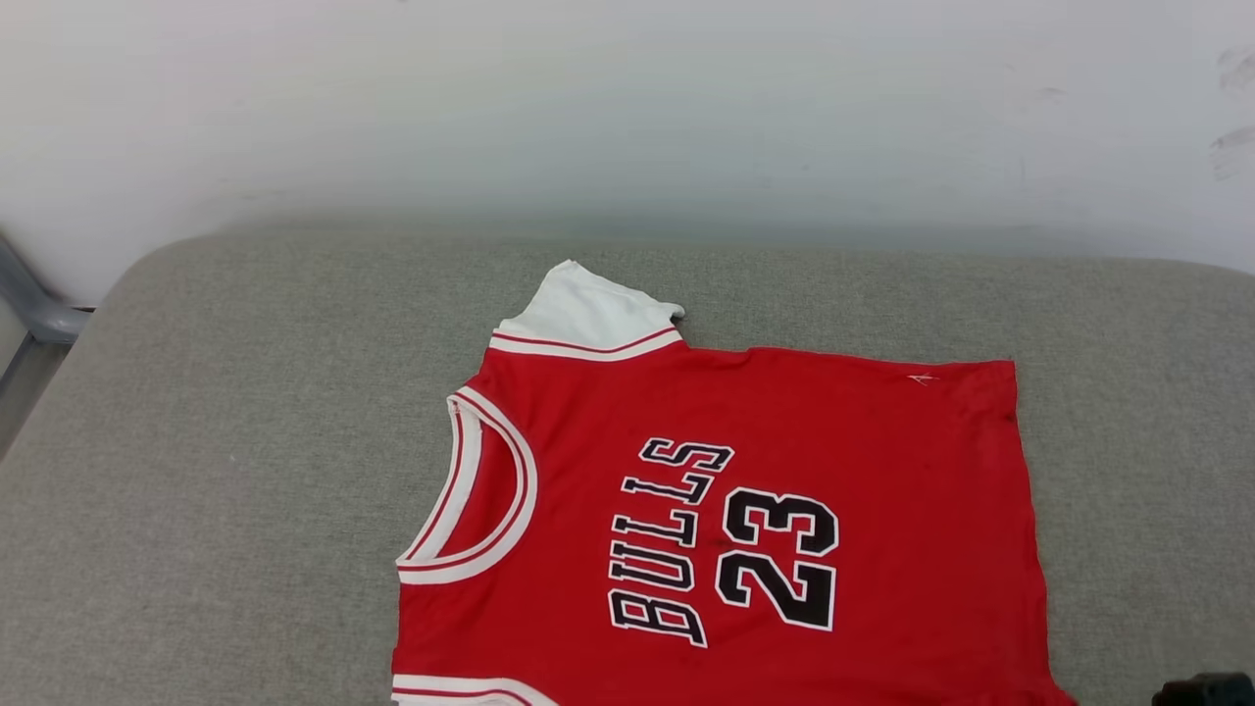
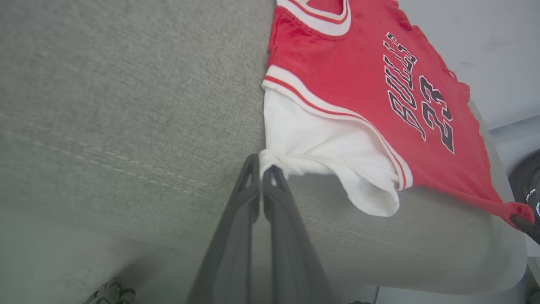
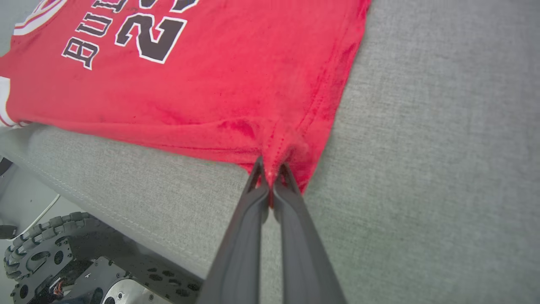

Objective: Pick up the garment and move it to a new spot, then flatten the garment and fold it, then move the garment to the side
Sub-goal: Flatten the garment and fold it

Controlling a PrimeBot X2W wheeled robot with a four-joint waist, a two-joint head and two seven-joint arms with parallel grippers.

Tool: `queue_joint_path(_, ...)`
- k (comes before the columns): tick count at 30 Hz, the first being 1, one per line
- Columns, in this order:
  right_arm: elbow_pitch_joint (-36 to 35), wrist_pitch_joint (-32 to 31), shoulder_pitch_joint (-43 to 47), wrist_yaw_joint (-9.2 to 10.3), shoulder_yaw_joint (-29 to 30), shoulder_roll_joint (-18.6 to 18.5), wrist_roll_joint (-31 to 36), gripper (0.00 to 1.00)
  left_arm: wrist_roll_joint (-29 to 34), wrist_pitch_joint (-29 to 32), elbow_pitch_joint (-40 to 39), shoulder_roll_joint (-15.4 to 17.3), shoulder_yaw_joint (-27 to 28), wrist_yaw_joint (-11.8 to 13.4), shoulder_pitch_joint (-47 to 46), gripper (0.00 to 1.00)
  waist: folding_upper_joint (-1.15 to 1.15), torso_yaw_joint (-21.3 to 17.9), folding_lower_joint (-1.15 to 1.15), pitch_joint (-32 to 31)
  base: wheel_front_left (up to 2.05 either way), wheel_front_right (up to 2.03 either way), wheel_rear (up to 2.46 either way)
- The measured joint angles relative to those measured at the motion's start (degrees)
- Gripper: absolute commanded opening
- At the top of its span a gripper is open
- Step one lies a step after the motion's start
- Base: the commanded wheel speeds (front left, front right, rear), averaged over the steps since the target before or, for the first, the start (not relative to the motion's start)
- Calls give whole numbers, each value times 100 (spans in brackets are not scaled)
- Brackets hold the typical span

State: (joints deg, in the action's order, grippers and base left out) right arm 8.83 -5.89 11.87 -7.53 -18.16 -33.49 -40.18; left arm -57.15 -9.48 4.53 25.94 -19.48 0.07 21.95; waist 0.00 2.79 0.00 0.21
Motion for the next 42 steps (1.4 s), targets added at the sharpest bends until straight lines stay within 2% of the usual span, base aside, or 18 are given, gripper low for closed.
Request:
queue_joint_path(7,-42,2,-282,0,94,101,24,0,390,-56,-234,198,41,67,-594,0,0,-105,0,101,0,0,0)
queue_joint_path(12,-73,5,-534,0,38,123,13,0,541,92,-332,480,136,58,-1162,0,0,-219,0,238,0,0,0)
queue_joint_path(19,-36,40,-1048,0,-67,79,-36,0,756,542,-163,660,-25,-142,-2186,0,0,-396,1,542,0,0,0)
queue_joint_path(32,390,-46,-2144,0,-564,-115,-203,0,856,921,1455,426,-357,-571,-4116,0,0,-580,1,1238,0,0,0)
queue_joint_path(42,888,-121,-2816,0,-1138,-120,-315,0,953,824,2596,267,-759,-714,-4833,0,0,-580,1,1621,0,0,0)
